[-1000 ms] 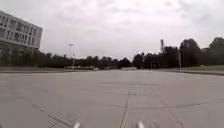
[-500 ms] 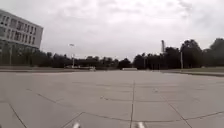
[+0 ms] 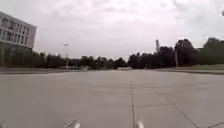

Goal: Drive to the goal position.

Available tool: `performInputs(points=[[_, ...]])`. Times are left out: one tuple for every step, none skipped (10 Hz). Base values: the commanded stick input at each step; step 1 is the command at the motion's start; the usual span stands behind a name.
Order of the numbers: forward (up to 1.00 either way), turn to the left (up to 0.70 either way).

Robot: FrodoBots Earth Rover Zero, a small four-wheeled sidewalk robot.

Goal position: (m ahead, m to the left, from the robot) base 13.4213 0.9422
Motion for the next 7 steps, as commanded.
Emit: performInputs(points=[[0.85,0.00],[0.85,0.00],[0.85,0.00],[0.85,0.00],[0.85,0.00],[0.85,0.00],[0.85,0.00]])
